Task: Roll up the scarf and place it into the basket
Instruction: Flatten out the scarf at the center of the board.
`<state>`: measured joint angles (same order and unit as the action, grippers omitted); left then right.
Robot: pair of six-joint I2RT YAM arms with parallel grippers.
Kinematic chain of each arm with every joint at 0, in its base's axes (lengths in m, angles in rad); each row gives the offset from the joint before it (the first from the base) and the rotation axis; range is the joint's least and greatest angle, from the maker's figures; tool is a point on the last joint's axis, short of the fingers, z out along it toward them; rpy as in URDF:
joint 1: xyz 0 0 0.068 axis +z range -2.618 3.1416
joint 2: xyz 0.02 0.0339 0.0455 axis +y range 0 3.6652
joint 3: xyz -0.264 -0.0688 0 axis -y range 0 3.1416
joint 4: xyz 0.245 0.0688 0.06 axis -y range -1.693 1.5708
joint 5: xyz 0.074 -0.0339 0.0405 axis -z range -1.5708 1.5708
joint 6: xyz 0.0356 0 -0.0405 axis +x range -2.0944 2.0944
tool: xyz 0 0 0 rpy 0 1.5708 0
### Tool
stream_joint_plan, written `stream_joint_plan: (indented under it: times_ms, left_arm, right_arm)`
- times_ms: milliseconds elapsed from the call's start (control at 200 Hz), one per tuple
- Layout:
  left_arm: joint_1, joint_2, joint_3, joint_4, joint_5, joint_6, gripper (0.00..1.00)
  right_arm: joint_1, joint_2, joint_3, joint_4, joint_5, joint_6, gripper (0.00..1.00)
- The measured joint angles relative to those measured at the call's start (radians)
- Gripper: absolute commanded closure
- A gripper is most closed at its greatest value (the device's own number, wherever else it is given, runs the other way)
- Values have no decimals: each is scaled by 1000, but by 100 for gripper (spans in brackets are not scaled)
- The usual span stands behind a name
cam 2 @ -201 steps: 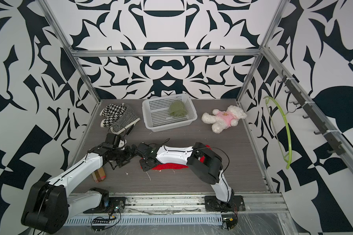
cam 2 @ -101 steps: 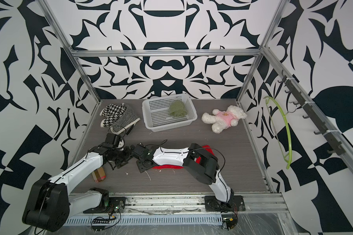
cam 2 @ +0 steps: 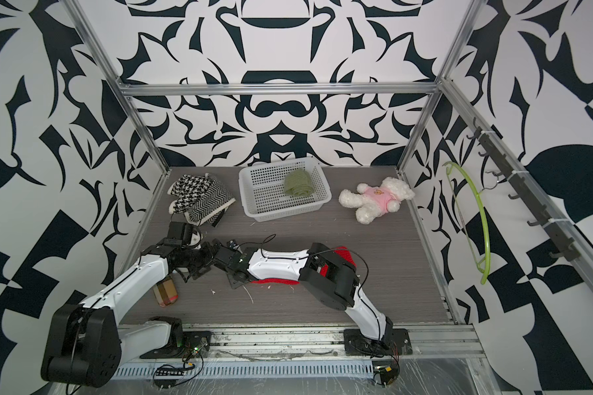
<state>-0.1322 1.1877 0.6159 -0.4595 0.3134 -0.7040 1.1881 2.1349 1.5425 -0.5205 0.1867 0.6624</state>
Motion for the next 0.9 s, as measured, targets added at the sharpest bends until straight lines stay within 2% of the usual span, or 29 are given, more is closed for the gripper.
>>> stream_joint_plan:
  times_ms: [180, 325, 460, 650, 795, 900]
  left_arm:
    - [47, 5, 16, 1, 21, 16, 1]
    - [51, 26, 59, 4, 33, 24, 1]
    - [71, 29, 72, 9, 48, 24, 1]
    - [93, 31, 114, 8, 58, 24, 1]
    - [116, 28, 122, 10, 72, 24, 1]
    - [133, 19, 122, 9, 76, 24, 1]
  right_arm:
    - [10, -138, -144, -83, 69, -13, 100]
    - [9, -293, -154, -169, 116, -44, 100]
    - [8, -408, -94, -205, 132, -94, 100]
    - [7, -447, 49, -177, 85, -175, 100]
    - [7, -452, 159, -77, 35, -224, 100]
    - [6, -507, 159, 27, 37, -238, 100]
